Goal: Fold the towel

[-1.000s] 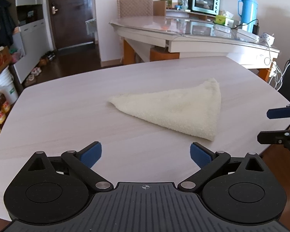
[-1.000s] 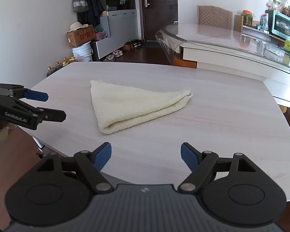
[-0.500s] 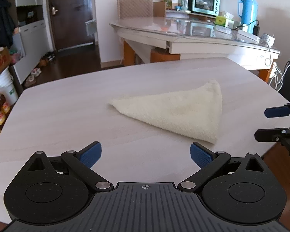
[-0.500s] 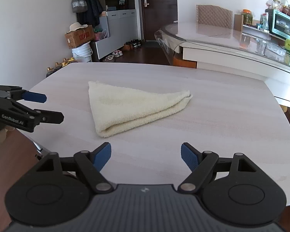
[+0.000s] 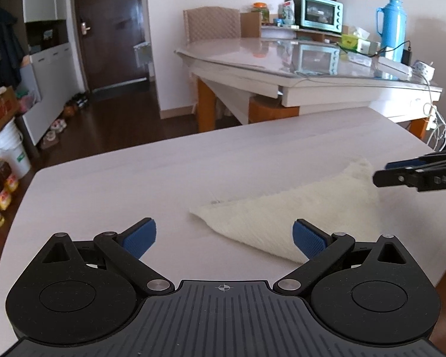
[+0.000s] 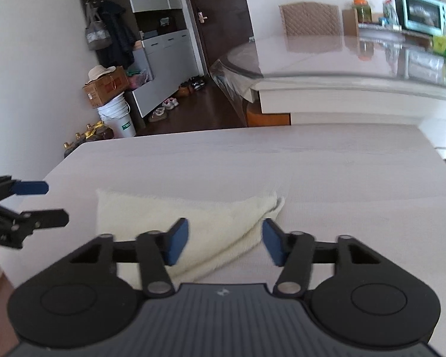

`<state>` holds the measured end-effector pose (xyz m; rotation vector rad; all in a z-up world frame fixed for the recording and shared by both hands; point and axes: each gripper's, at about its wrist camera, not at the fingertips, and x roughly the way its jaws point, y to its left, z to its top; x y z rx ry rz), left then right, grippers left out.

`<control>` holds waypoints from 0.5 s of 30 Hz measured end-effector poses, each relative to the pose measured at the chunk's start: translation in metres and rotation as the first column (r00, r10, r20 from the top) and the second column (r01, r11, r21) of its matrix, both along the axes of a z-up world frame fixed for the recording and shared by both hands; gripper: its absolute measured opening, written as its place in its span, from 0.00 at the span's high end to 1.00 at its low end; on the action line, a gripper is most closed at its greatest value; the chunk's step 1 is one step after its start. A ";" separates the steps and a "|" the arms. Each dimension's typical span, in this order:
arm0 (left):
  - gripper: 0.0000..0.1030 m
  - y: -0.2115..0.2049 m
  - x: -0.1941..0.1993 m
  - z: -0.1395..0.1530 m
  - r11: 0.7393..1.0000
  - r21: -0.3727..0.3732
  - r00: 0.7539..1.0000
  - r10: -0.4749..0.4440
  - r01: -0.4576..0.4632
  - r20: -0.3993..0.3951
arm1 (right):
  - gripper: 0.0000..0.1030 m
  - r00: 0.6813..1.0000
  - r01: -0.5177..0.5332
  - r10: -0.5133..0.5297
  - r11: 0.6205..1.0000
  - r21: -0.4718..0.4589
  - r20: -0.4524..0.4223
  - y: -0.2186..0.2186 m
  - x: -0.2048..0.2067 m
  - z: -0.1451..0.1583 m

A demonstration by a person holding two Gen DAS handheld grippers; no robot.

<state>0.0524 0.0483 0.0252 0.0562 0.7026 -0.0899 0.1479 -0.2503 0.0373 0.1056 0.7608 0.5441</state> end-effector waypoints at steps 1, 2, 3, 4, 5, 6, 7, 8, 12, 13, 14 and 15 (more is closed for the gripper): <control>0.02 0.000 0.003 -0.002 1.000 0.001 1.000 -0.001 0.001 -0.005 | 0.55 1.000 0.001 -0.001 1.000 0.002 -0.005 0.001 0.002 -0.003; 0.02 0.001 0.006 -0.004 1.000 0.002 1.000 -0.001 0.001 -0.008 | 0.56 1.000 0.004 -0.004 1.000 0.001 -0.012 0.002 0.005 -0.006; 0.02 0.002 0.009 -0.005 1.000 0.002 1.000 -0.001 0.001 -0.011 | 0.56 1.000 0.007 -0.007 1.000 0.000 -0.019 0.003 0.008 -0.009; 0.02 0.002 0.012 -0.007 1.000 0.002 1.000 0.000 0.000 -0.013 | 0.56 1.000 0.010 -0.010 1.000 0.001 -0.025 0.004 0.011 -0.011; 0.02 0.004 0.014 -0.008 1.000 0.000 1.000 0.001 -0.001 -0.014 | 0.60 1.000 0.015 -0.015 1.000 0.006 -0.024 0.004 0.011 -0.012; 0.02 0.005 0.016 -0.009 1.000 -0.003 1.000 0.002 -0.002 -0.014 | 0.63 1.000 0.020 -0.019 1.000 0.002 -0.021 0.005 0.011 -0.012; 0.02 0.006 0.018 -0.010 1.000 -0.006 1.000 0.003 -0.003 -0.013 | 0.77 1.000 0.023 -0.024 1.000 -0.008 -0.014 0.006 0.011 -0.013; 0.02 0.007 0.019 -0.011 1.000 -0.009 1.000 0.006 -0.006 -0.011 | 0.93 1.000 0.027 -0.027 0.999 -0.017 -0.008 0.006 0.010 -0.013; 0.02 0.014 0.019 -0.011 1.000 -0.008 1.000 0.014 -0.014 -0.004 | 0.96 0.999 0.020 -0.018 0.998 -0.052 0.038 0.010 0.002 -0.011; 0.02 0.016 0.018 -0.011 1.000 -0.004 1.000 0.017 -0.017 -0.001 | 0.96 0.998 0.021 -0.019 0.999 -0.049 0.052 0.011 0.000 -0.008; 0.02 0.018 0.017 -0.009 1.000 0.000 1.000 0.021 -0.021 0.002 | 0.96 0.998 0.016 -0.013 0.999 -0.037 0.063 0.012 -0.004 -0.005; 0.02 0.021 0.016 -0.008 1.000 0.004 1.000 0.025 -0.025 0.005 | 0.96 0.997 0.002 0.000 1.000 -0.016 0.081 0.014 -0.009 0.002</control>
